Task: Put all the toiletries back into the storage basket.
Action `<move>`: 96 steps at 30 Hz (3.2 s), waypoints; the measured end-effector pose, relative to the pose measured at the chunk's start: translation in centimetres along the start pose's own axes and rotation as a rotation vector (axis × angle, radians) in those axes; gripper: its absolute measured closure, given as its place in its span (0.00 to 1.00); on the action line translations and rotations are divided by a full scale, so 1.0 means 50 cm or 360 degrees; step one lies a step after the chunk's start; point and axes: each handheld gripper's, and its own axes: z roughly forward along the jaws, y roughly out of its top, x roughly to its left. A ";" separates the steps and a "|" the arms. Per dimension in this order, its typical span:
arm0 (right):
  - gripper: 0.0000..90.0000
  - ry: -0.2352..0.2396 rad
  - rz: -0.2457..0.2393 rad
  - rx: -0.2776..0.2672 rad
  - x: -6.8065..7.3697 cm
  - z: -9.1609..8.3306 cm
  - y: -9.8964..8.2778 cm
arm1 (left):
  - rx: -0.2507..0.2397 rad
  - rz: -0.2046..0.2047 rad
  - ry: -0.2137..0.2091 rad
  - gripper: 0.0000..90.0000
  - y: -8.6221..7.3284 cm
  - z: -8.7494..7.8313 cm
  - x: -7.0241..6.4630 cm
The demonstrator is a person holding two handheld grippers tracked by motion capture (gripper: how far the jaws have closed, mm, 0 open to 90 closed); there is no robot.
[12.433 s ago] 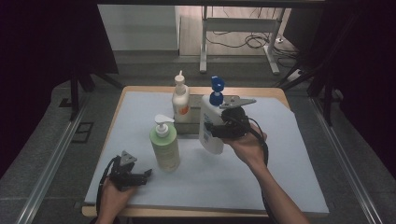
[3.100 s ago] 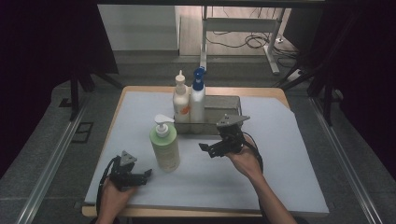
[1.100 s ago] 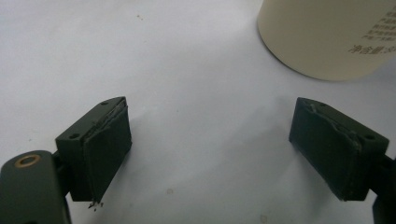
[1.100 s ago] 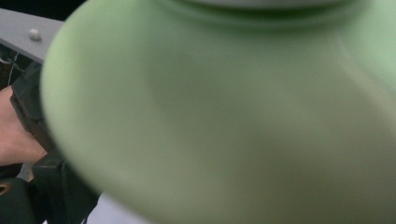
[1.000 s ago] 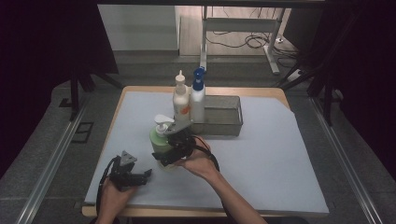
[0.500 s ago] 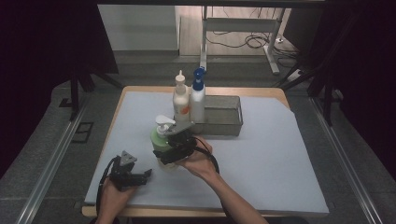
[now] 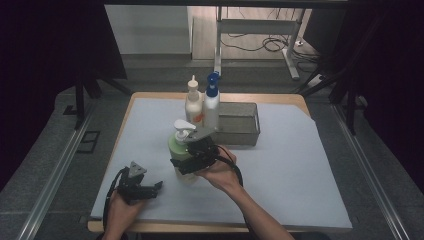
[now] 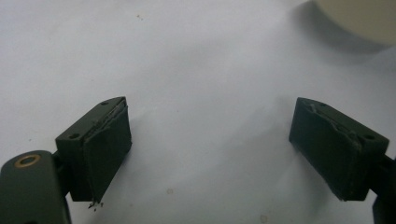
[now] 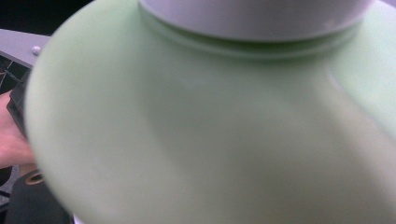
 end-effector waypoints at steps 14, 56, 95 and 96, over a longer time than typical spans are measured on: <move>0.13 -0.0087 0.0063 -0.0020 -0.039 -0.074 -0.010 | 0.0001 0.0004 0.0001 0.14 0.000 0.000 0.000; 0.13 -0.0501 0.0316 -0.0072 -0.203 -0.244 -0.009 | 0.0000 0.0005 0.0002 0.14 0.000 0.000 0.000; 0.13 -0.0674 0.0359 -0.0108 -0.309 -0.165 0.062 | 0.0008 0.0009 0.0001 0.14 0.000 -0.001 0.001; 0.13 -0.0676 0.0360 -0.0104 -0.311 -0.161 0.061 | 0.0008 0.0010 0.0001 0.14 0.000 -0.001 0.001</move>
